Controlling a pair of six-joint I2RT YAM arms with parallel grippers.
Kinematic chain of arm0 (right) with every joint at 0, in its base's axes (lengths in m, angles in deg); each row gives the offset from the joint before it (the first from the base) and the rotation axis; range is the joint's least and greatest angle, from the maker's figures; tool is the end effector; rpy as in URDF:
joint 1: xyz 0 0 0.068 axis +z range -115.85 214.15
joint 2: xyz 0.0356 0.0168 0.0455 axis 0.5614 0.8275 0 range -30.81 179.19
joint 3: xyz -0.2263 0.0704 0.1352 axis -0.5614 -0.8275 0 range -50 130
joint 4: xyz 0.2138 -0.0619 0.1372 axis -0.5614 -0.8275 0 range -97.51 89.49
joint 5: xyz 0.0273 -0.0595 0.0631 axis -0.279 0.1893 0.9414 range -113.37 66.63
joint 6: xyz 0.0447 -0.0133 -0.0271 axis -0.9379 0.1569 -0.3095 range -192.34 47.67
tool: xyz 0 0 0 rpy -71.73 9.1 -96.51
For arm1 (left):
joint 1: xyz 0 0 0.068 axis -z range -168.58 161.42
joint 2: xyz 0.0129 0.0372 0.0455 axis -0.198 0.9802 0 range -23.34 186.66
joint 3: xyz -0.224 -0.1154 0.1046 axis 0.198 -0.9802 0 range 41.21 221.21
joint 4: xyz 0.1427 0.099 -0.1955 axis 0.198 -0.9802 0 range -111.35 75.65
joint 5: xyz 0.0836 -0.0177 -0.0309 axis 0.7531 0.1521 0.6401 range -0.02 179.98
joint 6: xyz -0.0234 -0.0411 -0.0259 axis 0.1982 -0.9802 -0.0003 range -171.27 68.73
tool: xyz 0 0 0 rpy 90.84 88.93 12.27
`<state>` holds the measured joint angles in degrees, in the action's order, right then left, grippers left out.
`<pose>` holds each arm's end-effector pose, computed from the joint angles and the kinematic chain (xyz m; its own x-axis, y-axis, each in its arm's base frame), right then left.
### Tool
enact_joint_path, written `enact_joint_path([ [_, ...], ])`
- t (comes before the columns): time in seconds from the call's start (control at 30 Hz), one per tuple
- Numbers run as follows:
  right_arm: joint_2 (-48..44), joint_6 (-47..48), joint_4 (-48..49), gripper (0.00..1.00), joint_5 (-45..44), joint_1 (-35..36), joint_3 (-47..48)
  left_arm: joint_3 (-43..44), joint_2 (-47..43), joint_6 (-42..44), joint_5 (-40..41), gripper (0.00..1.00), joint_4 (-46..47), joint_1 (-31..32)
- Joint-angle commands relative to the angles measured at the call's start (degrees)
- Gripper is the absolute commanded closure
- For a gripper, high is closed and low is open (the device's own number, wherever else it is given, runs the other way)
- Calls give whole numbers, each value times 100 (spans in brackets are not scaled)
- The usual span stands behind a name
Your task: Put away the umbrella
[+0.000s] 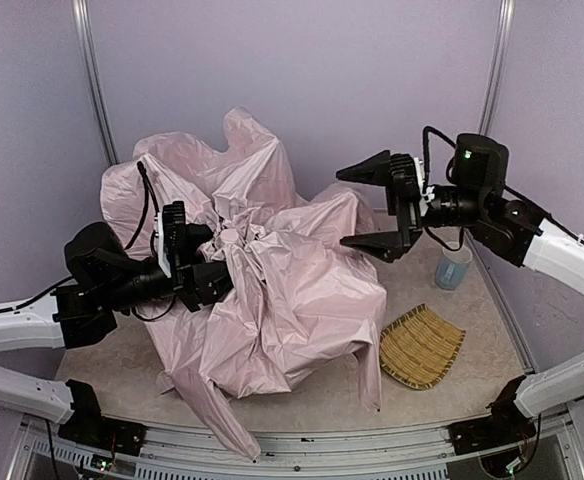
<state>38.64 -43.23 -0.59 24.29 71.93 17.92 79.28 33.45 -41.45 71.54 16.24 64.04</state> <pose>0.1987 0.1873 0.4114 0.4655 -0.0538 -0.8834 -0.8815 0.0614 -0.4682 0.1320 -0.1914 0.3348 0.2837 -0.1047 -0.9532 0.9067 0.3530 0.2311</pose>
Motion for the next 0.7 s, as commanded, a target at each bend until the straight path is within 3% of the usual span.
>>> enact_joint_path([
  [0.0,656,350,-353,0,133,851,173,473,339,302,-424,94,858,507],
  [0.2,1382,327,-15,0,300,1580,452,660,910,331,-379,95,1515,931],
  [0.4,1782,-53,686,1,349,1748,429,808,1600,70,-190,97,2123,977],
  [0.57,1976,-146,612,10,283,1743,499,876,1838,-33,1,97,2461,978],
  [0.67,1874,-20,260,4,-43,1744,545,810,1795,22,307,97,2317,963],
])
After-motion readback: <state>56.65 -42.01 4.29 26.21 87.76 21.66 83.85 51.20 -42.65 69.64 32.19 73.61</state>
